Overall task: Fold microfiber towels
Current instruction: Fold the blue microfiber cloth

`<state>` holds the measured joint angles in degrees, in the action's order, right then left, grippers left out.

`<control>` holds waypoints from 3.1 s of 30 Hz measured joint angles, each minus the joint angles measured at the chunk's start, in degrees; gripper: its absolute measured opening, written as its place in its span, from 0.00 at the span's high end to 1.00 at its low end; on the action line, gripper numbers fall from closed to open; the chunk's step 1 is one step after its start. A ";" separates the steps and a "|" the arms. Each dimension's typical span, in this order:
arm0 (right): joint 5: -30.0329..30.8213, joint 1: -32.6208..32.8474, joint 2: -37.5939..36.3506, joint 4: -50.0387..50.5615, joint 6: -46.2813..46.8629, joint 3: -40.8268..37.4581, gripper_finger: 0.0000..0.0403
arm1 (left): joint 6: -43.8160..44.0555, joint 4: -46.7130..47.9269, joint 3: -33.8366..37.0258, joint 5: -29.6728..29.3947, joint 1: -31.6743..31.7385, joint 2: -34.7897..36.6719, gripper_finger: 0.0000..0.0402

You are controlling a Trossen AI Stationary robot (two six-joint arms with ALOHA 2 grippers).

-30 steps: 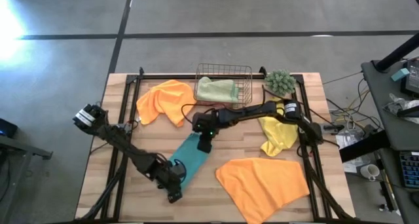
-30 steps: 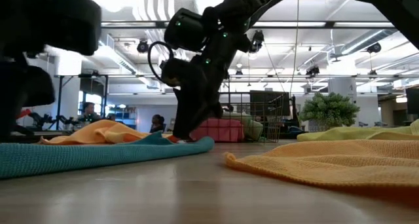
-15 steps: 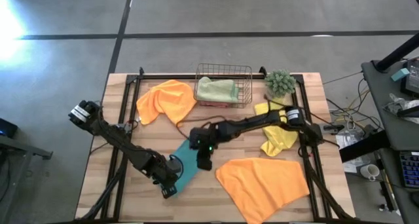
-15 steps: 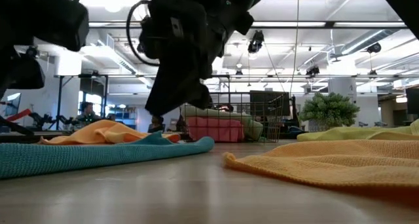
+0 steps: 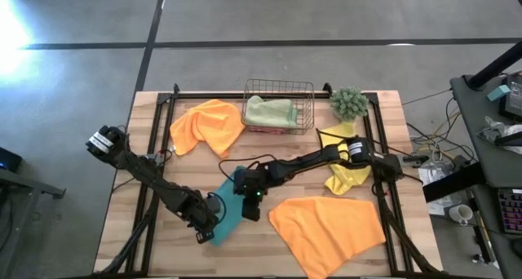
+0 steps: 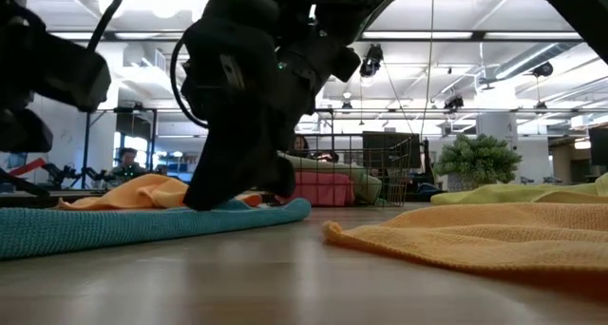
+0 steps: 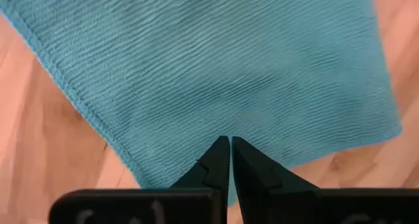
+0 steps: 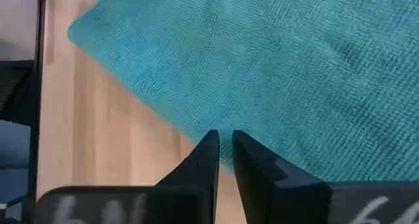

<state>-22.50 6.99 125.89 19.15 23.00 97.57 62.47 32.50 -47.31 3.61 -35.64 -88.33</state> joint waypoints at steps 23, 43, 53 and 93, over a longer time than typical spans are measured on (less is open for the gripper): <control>4.37 -5.97 -0.39 13.47 -7.03 -0.06 0.91 | 6.24 -18.26 2.34 0.59 0.02 -3.27 1.00; 0.41 0.15 0.11 16.73 -20.99 3.11 0.91 | 4.42 -18.98 2.32 -7.13 0.00 -1.09 1.00; 4.78 -0.48 0.04 16.20 -16.75 6.11 0.91 | 4.73 -23.07 2.32 -7.01 0.00 -4.38 1.00; 10.50 12.39 -0.83 22.93 -6.22 17.12 0.90 | -8.09 6.48 -12.89 -3.25 -6.00 2.03 1.00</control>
<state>-12.00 19.38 125.05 42.08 16.78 114.69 54.37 38.98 -60.20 0.37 -41.64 -86.30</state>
